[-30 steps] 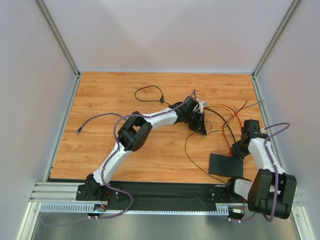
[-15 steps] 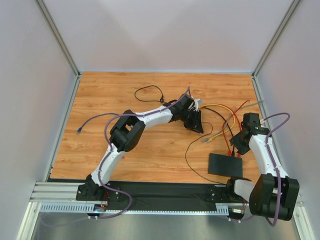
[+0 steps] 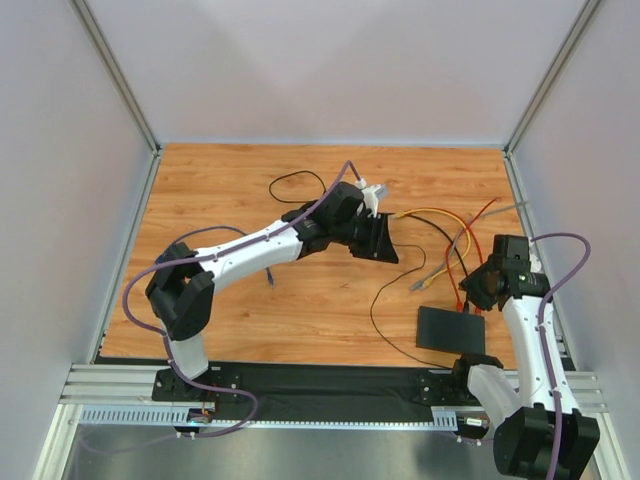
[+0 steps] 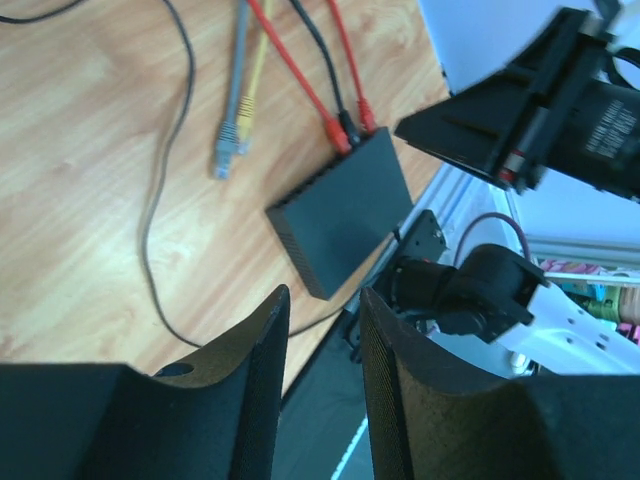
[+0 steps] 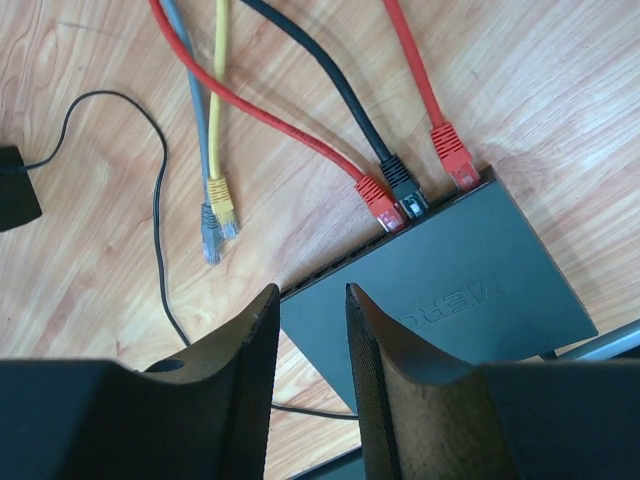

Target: Pull the plug from the switch port

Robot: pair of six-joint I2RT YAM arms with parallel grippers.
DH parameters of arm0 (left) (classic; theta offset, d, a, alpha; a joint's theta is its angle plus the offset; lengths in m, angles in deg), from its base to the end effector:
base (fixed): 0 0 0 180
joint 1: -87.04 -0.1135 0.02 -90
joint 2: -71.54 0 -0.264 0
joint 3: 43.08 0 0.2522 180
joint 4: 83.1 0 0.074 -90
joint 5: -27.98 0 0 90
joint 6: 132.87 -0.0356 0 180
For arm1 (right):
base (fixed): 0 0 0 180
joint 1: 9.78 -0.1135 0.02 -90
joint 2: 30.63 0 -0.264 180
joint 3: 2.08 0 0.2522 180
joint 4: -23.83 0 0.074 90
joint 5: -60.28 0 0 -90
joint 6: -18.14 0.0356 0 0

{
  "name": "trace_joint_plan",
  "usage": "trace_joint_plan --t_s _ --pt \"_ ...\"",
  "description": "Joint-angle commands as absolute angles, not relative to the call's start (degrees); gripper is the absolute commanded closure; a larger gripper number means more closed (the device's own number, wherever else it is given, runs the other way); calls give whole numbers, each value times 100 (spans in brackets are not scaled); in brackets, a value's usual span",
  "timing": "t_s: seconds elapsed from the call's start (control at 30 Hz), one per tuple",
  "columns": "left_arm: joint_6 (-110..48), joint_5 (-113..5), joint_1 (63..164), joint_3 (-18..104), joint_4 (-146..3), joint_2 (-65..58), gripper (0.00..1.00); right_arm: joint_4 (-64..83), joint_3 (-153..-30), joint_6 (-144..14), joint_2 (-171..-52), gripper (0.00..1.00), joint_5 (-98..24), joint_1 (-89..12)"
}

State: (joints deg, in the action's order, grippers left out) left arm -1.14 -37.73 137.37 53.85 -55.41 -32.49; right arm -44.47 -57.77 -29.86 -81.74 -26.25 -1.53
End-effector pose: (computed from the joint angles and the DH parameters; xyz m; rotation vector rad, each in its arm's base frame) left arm 0.2579 -0.3339 0.2777 0.4582 2.4201 -1.2868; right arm 0.1522 -0.0243 0.2409 1.1566 2.4216 0.1041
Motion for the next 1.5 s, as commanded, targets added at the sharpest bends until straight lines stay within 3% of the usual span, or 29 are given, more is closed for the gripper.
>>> trace_joint_plan --t_s 0.0,0.3,0.47,0.73,0.9,1.13,1.47 --pt "124 -4110 14021 5172 -5747 -2831 58 -4574 -5671 -3239 -8020 65 -2884 -196" --pt "503 -3970 14706 5662 -6477 -3295 57 -4873 -5557 -3179 -7616 66 -2772 -196" --pt "485 -3558 14856 6435 -6591 -4217 58 -4987 -5557 -3012 -7562 66 -2410 -196" --pt "-77 -2924 14909 8017 -5979 -5773 60 -5136 -5548 -2853 -7870 66 -2163 -196" --pt "63 -3440 14909 8694 -5643 -6450 68 -5268 -5574 -2774 -7975 66 -1970 -196" --pt "362 -4259 14918 8924 -5492 -6864 69 -5356 -5583 -2572 -8239 66 -1654 -196" --pt "432 -4032 14918 8933 -6160 -7058 66 -5418 -5495 -2212 -8476 67 -1496 -196"
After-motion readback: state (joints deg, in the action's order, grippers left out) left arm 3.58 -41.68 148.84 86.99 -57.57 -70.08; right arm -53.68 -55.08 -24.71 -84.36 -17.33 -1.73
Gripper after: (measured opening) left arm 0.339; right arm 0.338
